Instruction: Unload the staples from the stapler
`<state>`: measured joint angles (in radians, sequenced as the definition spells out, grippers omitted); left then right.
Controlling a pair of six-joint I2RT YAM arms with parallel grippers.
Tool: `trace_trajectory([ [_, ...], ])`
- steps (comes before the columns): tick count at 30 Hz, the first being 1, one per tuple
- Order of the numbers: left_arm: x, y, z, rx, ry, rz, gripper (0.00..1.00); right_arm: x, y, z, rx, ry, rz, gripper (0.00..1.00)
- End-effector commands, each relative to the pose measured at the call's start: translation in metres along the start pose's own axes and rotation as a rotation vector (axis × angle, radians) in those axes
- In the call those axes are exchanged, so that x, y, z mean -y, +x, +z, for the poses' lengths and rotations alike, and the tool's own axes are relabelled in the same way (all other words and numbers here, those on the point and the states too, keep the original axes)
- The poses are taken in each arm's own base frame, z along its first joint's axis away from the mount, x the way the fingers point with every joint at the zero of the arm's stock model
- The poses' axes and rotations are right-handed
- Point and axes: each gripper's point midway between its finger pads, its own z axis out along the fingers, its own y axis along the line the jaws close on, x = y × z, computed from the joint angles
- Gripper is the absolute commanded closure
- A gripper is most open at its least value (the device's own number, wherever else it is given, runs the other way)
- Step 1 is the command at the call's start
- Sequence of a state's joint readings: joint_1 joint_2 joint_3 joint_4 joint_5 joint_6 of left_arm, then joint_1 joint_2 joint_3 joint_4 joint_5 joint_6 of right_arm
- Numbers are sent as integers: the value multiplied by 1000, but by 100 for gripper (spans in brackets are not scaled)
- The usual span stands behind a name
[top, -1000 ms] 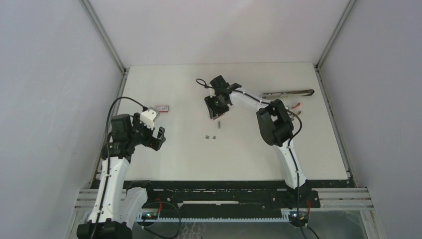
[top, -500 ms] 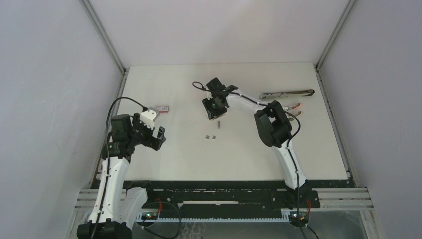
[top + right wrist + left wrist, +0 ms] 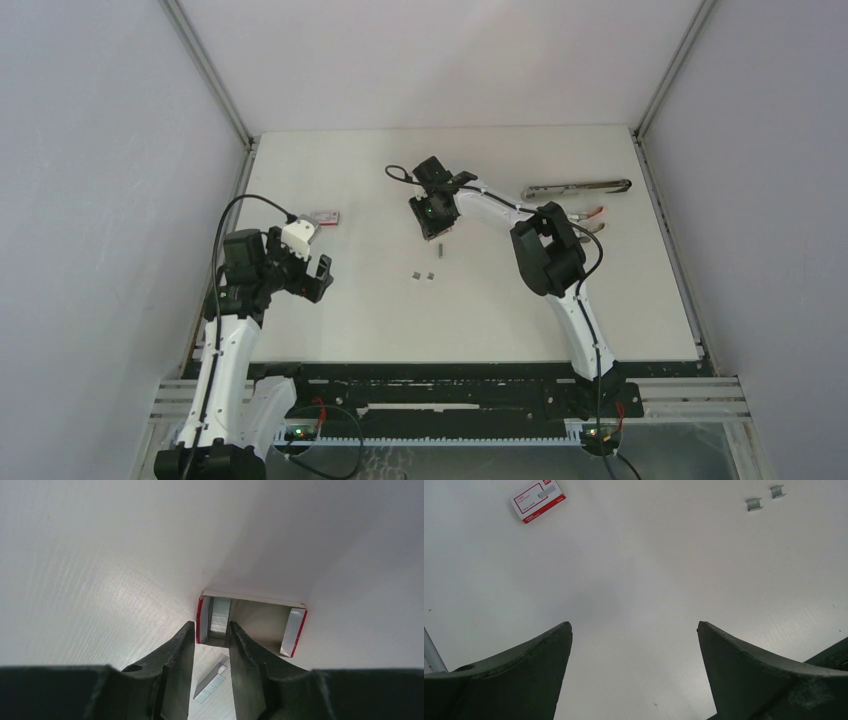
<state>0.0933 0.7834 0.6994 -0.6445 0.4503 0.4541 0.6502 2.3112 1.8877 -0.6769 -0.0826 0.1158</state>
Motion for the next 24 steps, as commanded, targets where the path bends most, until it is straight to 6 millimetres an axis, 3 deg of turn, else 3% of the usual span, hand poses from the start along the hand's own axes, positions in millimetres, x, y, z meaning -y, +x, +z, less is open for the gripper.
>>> trace_trajectory([
  [1, 0, -2, 2, 24, 6, -2, 0, -4, -24, -19, 77, 4, -21, 70],
  [9, 1, -2, 2, 25, 7, -3, 0, -4, -24, -19, 79, 6, -23, 77],
  [16, 0, -2, 2, 23, 8, -4, 0, -5, -26, -21, 86, 0, -28, 77],
  [20, 0, -2, 2, 22, 8, -5, 0, -9, -34, -33, 106, -43, -26, 64],
  [24, 0, -2, 2, 22, 9, -5, 0, -11, -47, -63, 154, -91, -15, 58],
])
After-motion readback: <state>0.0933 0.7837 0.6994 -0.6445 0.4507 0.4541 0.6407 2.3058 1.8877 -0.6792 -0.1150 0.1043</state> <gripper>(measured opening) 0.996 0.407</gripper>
